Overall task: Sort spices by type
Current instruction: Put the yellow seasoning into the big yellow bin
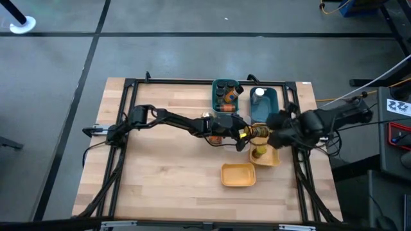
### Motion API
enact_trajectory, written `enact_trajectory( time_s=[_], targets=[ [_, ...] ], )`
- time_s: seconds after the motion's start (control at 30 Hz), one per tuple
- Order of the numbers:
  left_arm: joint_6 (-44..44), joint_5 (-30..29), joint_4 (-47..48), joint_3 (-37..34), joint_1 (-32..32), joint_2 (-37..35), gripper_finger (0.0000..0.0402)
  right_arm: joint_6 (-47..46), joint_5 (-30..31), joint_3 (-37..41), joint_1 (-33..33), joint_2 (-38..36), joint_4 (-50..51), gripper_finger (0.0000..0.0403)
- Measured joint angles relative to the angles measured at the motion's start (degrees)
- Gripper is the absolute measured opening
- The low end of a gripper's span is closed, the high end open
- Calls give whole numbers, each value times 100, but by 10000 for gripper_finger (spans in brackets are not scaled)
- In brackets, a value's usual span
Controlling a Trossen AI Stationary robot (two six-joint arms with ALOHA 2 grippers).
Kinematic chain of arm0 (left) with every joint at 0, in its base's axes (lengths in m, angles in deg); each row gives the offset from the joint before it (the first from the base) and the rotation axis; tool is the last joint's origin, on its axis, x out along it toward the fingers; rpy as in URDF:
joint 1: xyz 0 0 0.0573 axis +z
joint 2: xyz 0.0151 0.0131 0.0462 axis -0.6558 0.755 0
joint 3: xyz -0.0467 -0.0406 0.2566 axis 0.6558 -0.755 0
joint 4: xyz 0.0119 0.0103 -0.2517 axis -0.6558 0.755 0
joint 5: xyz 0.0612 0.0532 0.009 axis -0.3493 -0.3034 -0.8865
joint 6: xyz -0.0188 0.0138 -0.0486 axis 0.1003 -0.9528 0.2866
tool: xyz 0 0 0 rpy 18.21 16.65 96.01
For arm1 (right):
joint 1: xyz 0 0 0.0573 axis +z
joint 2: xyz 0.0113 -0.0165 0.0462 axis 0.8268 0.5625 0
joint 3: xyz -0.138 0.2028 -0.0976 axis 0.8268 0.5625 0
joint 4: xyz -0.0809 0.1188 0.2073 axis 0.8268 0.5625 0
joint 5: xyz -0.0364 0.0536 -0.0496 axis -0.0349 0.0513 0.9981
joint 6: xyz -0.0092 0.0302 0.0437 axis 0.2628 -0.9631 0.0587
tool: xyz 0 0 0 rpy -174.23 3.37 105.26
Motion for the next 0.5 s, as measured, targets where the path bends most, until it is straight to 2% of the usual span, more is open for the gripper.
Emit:
enact_trajectory(
  time_s=[0.17,0.37,0.5],
  targets=[
    [1,-2,24,0,0,0,214,589,-596,737,-669,-11,-69,134],
    [0,-9,25,0,0,-2,225,1063,-572,1608,-875,-11,-895,88],
    [0,-10,39,0,10,-4,218,1299,-573,1950,-875,-11,-1474,63]
  ],
)
